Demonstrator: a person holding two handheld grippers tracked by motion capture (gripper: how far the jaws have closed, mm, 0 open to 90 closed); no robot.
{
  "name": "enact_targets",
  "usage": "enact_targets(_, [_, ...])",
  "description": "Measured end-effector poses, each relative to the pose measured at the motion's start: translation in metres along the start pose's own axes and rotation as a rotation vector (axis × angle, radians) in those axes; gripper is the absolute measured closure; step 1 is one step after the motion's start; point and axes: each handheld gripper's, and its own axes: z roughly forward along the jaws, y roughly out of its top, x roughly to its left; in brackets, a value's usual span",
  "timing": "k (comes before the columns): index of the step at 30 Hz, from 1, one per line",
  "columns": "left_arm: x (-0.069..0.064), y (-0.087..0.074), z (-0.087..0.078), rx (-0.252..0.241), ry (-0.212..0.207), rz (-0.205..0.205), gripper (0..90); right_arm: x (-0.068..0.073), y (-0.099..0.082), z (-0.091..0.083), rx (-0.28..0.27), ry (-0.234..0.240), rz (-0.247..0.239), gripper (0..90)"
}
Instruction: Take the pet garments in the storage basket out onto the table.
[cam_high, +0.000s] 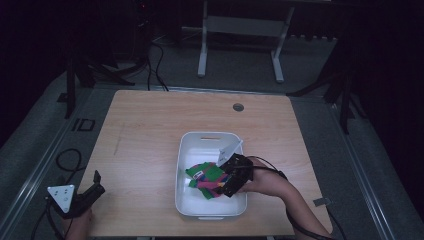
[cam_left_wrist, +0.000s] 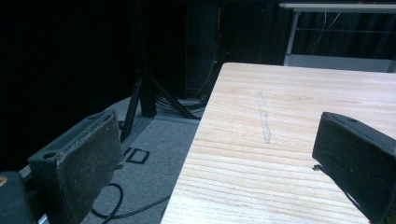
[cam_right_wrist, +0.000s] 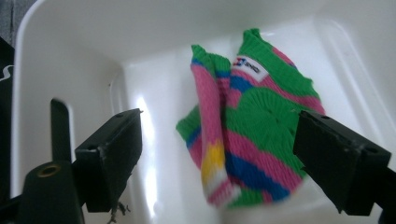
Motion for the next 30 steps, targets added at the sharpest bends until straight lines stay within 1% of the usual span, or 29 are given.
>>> enact_targets(4, [0.000,0.000,0.000,-0.002,-0.004,0.000,1.9,-0.003,0.010,0.015,0.025,0.014,-0.001,15.6])
enact_targets(9, [0.000,0.000,0.000,0.000,-0.008,0.001,1.9,-0.006,0.020,0.033,0.062,0.023,0.009,15.6])
enact_targets(16, [0.000,0.000,0.000,0.001,-0.013,0.001,1.8,-0.008,0.033,0.055,0.147,-0.011,-0.004,15.8])
enact_targets(18, [0.001,0.000,0.000,0.000,-0.014,0.001,1.9,-0.009,0.035,0.063,0.180,-0.028,-0.008,19.2])
enact_targets(23, [0.001,0.000,0.000,-0.002,-0.017,-0.001,1.8,-0.009,0.037,0.081,0.250,-0.043,-0.008,20.4])
enact_targets(25, [0.001,0.000,0.000,-0.002,-0.018,-0.002,1.9,-0.009,0.036,0.087,0.272,-0.055,-0.008,24.2])
enact_targets(27, [0.001,0.000,0.000,0.000,-0.019,-0.002,1.9,-0.008,0.035,0.091,0.287,-0.079,-0.018,29.2])
enact_targets(30, [0.001,0.000,0.000,-0.002,-0.024,-0.004,1.9,-0.005,0.036,0.092,0.310,-0.142,-0.059,44.5])
